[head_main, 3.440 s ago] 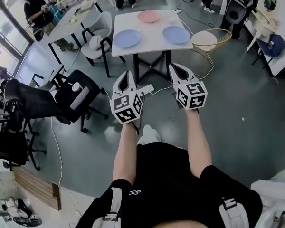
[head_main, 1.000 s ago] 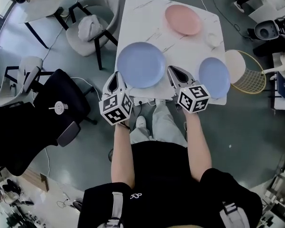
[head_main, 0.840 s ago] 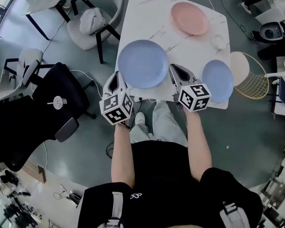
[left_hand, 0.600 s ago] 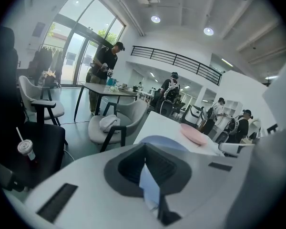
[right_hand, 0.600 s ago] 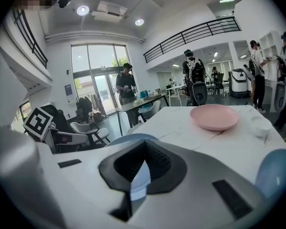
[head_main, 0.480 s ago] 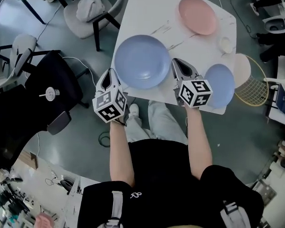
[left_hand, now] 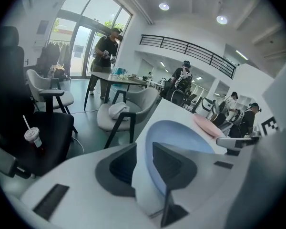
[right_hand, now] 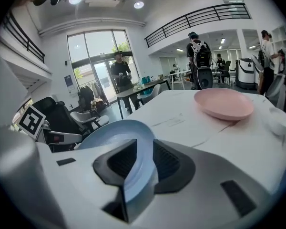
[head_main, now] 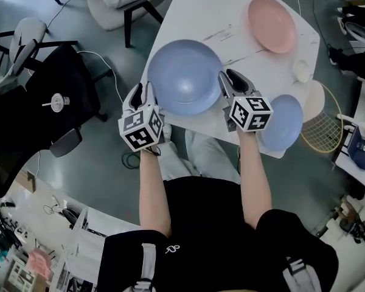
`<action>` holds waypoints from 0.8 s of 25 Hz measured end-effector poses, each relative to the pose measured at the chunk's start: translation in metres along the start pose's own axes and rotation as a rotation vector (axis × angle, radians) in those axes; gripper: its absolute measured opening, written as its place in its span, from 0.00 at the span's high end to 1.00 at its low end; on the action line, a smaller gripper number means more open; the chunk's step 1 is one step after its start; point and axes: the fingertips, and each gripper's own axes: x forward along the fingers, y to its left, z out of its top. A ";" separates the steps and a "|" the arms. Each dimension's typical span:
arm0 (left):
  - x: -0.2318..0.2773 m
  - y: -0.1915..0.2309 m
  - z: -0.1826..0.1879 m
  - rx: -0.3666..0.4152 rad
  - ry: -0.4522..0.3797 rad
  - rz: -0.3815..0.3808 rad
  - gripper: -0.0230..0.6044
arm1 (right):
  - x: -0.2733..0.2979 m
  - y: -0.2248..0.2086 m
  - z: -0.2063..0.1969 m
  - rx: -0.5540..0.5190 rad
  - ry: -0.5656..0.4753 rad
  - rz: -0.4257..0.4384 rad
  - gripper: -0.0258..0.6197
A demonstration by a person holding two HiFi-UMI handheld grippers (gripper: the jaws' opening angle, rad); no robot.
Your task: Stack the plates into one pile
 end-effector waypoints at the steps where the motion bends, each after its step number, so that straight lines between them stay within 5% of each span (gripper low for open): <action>1: 0.002 0.000 -0.002 -0.002 0.009 -0.001 0.77 | 0.004 -0.001 -0.003 0.002 0.011 0.004 0.78; 14: 0.009 0.001 -0.027 -0.034 0.081 0.033 0.75 | 0.022 -0.014 -0.038 0.048 0.107 0.024 0.77; 20: 0.010 -0.002 -0.035 -0.047 0.098 0.049 0.86 | 0.023 -0.011 -0.044 0.083 0.101 0.043 0.86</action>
